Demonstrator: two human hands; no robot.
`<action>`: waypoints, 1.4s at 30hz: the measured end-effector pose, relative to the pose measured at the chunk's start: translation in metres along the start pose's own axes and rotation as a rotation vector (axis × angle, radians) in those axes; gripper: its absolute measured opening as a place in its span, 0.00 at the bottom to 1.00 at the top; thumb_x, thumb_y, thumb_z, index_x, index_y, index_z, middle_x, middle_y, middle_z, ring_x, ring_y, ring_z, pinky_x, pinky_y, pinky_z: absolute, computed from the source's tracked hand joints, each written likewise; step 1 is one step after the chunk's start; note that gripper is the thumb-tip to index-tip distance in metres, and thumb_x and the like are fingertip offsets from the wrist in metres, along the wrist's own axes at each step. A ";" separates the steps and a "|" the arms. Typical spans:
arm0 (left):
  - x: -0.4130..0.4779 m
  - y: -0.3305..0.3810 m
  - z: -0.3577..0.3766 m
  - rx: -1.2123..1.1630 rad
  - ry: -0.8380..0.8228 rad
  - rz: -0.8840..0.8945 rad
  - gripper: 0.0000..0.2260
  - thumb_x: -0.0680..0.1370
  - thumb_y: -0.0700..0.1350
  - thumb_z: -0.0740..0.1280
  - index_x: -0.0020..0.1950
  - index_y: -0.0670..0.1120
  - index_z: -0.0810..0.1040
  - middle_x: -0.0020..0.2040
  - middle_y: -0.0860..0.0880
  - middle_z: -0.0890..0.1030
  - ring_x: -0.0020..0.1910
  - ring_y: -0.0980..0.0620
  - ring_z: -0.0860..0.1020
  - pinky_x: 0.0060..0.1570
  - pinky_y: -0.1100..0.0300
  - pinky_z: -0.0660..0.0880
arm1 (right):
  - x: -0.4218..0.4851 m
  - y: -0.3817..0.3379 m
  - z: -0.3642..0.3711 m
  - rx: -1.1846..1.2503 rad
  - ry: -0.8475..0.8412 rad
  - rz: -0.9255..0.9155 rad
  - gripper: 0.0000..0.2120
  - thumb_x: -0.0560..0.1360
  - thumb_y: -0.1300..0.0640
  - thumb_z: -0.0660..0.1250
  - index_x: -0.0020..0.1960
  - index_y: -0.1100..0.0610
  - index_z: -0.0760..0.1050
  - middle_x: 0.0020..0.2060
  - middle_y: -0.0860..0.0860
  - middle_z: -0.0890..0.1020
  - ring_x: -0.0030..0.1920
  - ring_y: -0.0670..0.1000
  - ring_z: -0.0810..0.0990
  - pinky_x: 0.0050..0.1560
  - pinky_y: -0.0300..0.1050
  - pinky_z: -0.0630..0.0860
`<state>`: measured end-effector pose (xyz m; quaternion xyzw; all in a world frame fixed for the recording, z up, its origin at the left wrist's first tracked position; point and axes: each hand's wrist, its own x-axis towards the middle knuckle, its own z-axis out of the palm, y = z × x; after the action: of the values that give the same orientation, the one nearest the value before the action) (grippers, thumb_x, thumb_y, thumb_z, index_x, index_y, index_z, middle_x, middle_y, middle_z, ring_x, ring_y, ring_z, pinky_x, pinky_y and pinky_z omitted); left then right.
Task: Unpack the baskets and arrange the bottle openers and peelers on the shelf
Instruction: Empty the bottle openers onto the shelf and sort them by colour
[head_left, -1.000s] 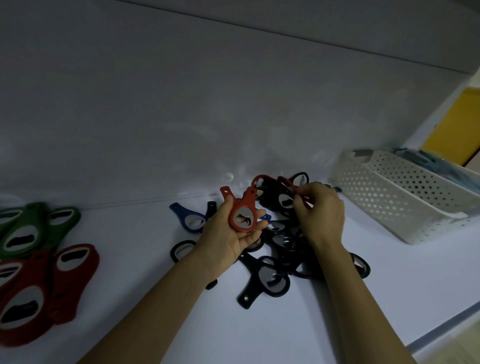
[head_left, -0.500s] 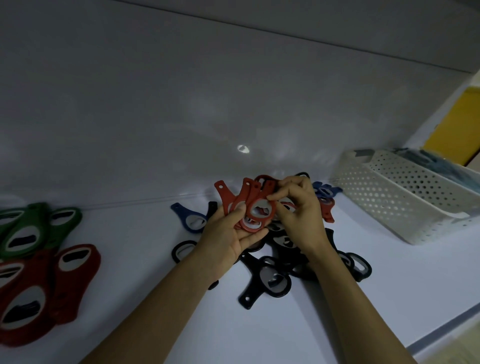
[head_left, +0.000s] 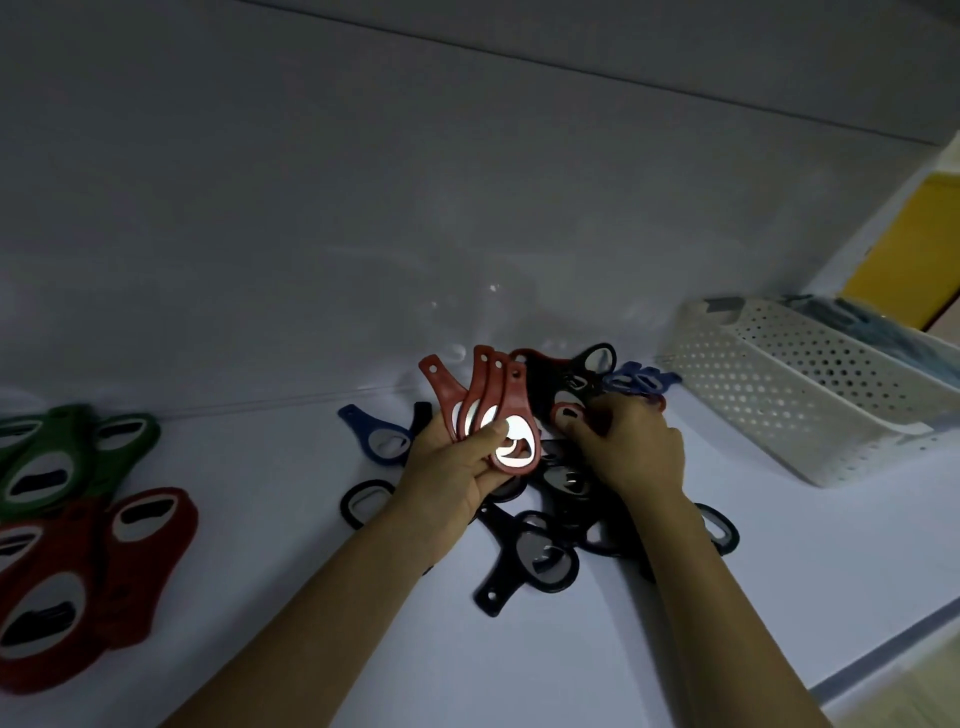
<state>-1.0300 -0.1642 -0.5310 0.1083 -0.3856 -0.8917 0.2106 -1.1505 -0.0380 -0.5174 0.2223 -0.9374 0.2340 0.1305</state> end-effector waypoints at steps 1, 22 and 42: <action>0.000 0.000 0.000 0.001 -0.004 0.003 0.15 0.75 0.30 0.64 0.53 0.49 0.77 0.46 0.49 0.85 0.45 0.51 0.84 0.37 0.60 0.80 | 0.001 0.001 0.001 -0.007 -0.015 0.005 0.13 0.74 0.42 0.67 0.46 0.52 0.79 0.40 0.50 0.82 0.41 0.52 0.77 0.45 0.45 0.67; 0.000 0.010 -0.003 -0.106 0.019 -0.219 0.17 0.80 0.53 0.59 0.62 0.43 0.76 0.55 0.40 0.82 0.53 0.44 0.82 0.42 0.53 0.81 | -0.015 -0.035 0.001 0.738 -0.156 -0.503 0.12 0.70 0.49 0.73 0.50 0.55 0.83 0.45 0.48 0.84 0.46 0.43 0.82 0.49 0.40 0.78; -0.001 0.006 0.000 -0.195 0.043 -0.184 0.13 0.76 0.31 0.60 0.55 0.45 0.76 0.54 0.39 0.79 0.46 0.41 0.84 0.39 0.53 0.81 | 0.017 0.028 -0.002 0.063 0.118 0.283 0.08 0.74 0.58 0.64 0.51 0.58 0.78 0.45 0.57 0.81 0.47 0.60 0.78 0.40 0.45 0.69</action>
<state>-1.0272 -0.1674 -0.5263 0.1415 -0.2807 -0.9381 0.1455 -1.1786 -0.0206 -0.5204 0.0779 -0.9423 0.2918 0.1442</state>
